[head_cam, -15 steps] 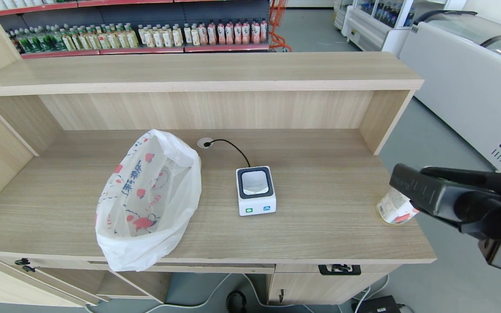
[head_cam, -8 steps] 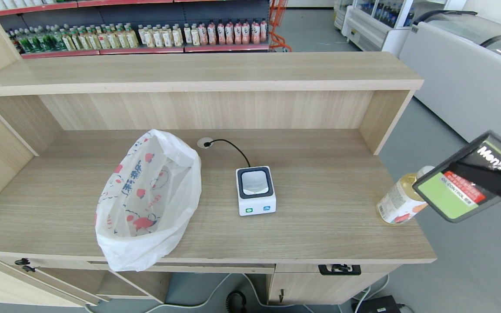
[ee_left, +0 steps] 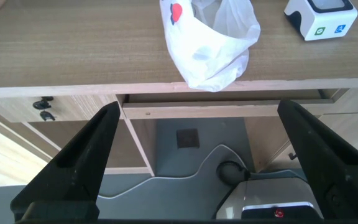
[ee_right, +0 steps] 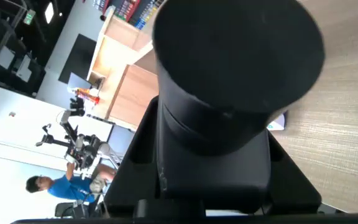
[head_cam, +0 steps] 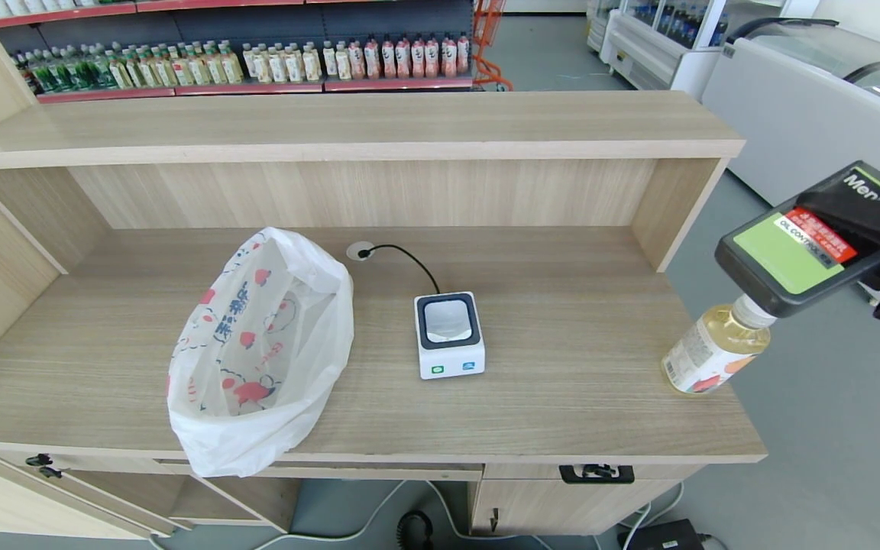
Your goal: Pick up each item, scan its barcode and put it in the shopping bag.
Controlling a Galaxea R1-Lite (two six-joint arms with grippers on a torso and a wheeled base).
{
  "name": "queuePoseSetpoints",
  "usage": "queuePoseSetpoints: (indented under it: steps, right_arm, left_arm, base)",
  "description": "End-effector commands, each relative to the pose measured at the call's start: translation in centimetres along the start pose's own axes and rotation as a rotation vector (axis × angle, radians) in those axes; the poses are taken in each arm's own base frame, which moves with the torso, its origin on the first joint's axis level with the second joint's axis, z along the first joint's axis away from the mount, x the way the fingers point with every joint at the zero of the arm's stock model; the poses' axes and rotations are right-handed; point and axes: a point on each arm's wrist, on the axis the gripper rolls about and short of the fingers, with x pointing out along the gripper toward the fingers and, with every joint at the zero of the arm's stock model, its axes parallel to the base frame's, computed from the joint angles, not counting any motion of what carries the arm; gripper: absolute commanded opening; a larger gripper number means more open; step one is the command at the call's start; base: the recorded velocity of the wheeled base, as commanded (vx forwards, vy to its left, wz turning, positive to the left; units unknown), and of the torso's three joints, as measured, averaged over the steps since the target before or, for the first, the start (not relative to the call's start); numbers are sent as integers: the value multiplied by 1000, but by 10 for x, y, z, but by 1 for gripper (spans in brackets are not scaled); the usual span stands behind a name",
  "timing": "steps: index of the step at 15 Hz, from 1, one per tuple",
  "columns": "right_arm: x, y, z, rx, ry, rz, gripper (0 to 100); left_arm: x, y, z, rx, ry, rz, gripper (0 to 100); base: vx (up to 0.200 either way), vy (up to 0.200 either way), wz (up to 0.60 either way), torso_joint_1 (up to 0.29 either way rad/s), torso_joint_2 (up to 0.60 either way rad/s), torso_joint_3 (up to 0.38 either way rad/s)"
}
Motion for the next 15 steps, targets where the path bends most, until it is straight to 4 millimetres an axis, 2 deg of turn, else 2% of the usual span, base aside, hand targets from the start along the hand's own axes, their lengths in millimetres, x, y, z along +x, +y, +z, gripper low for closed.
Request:
queuePoseSetpoints:
  steps: [1, 7, 15]
  right_arm:
    - [4, -6, -1, 17, 16, -7, 0]
    - [3, -5, -2, 21, 33, 9, 0]
    - [-5, -3, -12, 31, 82, 41, 0]
  left_arm:
    - [0, 0, 0, 0, 0, 1, 100]
    - [0, 0, 0, 0, 0, -1, 100]
    - [0, 0, 0, 3, 0, 1, 100]
  base:
    - [0, 0, 0, 0, 0, 0]
    - [0, 0, 0, 0, 0, 0]
    - [0, 200, 0, 2, 1, 0]
